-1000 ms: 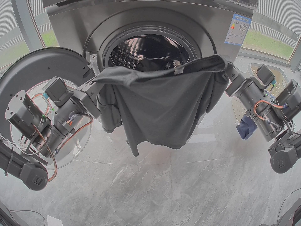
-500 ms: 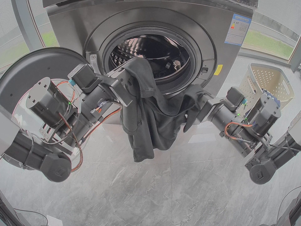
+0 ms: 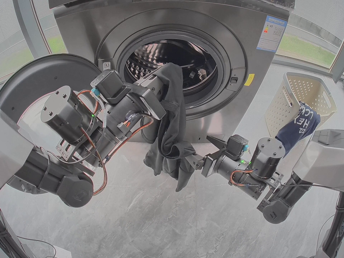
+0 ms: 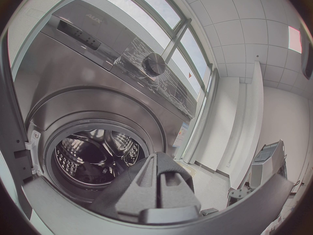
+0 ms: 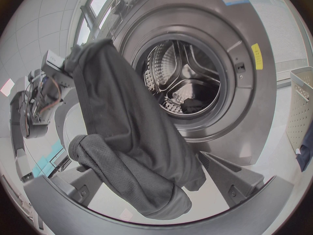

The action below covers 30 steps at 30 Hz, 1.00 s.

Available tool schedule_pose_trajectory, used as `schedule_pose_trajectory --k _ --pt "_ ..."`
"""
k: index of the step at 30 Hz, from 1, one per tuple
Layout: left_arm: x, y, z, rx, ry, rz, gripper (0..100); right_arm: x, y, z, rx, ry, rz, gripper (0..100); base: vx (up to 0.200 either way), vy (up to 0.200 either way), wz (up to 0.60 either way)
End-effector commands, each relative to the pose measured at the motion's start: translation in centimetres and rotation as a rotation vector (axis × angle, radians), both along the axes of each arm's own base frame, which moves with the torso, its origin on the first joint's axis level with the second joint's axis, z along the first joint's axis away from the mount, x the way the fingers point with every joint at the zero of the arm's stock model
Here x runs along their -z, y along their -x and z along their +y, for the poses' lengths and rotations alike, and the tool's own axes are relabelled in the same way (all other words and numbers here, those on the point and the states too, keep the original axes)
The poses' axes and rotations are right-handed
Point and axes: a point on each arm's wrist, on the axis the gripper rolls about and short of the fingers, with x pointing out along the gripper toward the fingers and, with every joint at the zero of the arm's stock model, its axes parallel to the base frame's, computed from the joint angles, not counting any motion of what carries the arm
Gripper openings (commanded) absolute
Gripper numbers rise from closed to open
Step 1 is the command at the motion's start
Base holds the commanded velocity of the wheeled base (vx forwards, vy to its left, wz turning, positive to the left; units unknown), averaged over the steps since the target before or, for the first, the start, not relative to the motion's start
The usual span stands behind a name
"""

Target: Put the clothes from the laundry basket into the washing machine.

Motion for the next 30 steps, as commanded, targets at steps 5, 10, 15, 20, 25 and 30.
schedule_pose_trajectory --k 5,10,15,20,25,30 --pt "-0.3 0.6 -0.2 0.017 0.007 -0.009 0 2.9 -2.7 0.8 0.001 0.033 0.031 100 0.0 0.0 0.0" --pt "0.3 0.8 -0.2 0.022 -0.007 0.007 0 3.8 -5.2 0.3 0.045 0.038 0.039 100 0.0 0.0 0.0" --pt "0.5 1.2 -0.7 0.038 -0.014 0.015 0 4.1 -6.4 1.0 0.022 0.026 0.019 100 0.0 0.0 0.0" --pt "0.6 1.5 -1.1 0.055 -0.015 0.017 0 5.1 -7.8 1.5 0.031 0.035 0.032 100 0.0 0.0 0.0" --pt "0.6 1.8 -1.5 0.068 -0.017 0.017 0 5.3 -8.3 2.4 0.022 0.023 0.014 100 0.0 0.0 0.0" --pt "0.5 2.0 -1.7 0.079 -0.016 0.013 0 5.2 -9.3 3.1 0.019 0.003 -0.015 100 0.0 0.0 0.0"
